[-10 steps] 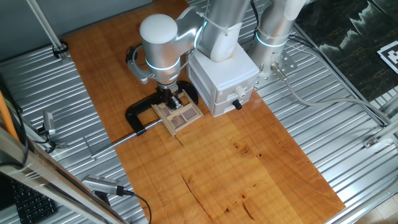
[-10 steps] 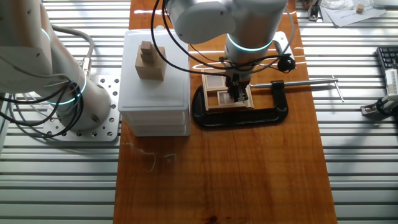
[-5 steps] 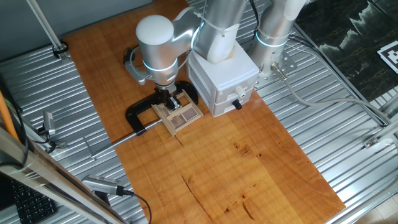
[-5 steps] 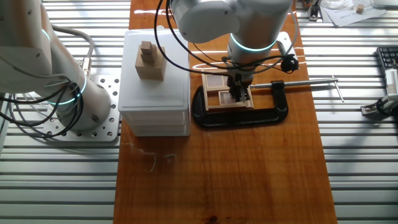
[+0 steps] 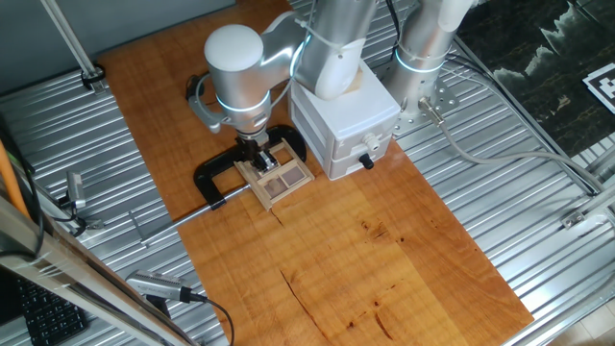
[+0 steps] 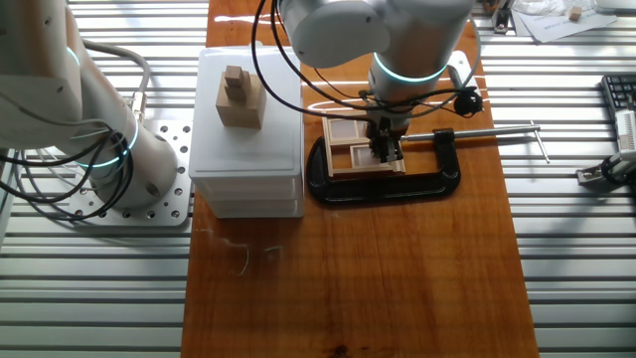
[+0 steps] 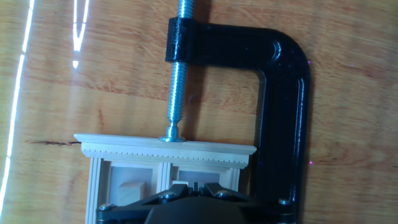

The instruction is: Open a sliding window

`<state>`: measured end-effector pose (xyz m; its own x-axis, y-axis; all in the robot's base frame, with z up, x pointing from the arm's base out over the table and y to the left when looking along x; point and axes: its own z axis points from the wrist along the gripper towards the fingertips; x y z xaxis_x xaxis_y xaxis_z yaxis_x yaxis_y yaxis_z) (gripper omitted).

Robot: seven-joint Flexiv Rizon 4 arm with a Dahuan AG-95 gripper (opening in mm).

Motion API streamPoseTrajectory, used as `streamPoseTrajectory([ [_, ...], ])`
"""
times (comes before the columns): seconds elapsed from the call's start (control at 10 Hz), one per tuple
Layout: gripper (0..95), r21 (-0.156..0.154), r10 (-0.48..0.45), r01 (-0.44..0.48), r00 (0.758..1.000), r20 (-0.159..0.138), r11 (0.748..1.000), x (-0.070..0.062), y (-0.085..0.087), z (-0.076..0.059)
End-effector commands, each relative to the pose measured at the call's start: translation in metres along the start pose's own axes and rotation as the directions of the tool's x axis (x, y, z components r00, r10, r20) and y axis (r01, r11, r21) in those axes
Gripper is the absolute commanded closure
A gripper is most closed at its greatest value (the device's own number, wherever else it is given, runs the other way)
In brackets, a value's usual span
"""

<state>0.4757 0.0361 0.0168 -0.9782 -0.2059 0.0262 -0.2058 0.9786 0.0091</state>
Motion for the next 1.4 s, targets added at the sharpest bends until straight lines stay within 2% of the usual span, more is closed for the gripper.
streamPoseTrajectory([
  [0.1,95.0,0.000,-0.002,0.002,1.000,0.001,1.000,-0.0001,0.0004,0.0010],
  [1.0,95.0,-0.002,-0.006,0.006,1.000,0.001,1.000,-0.0052,-0.0013,0.0021],
  [1.4,95.0,-0.001,0.008,-0.008,1.000,-0.030,1.000,-0.0030,0.0011,-0.0025],
])
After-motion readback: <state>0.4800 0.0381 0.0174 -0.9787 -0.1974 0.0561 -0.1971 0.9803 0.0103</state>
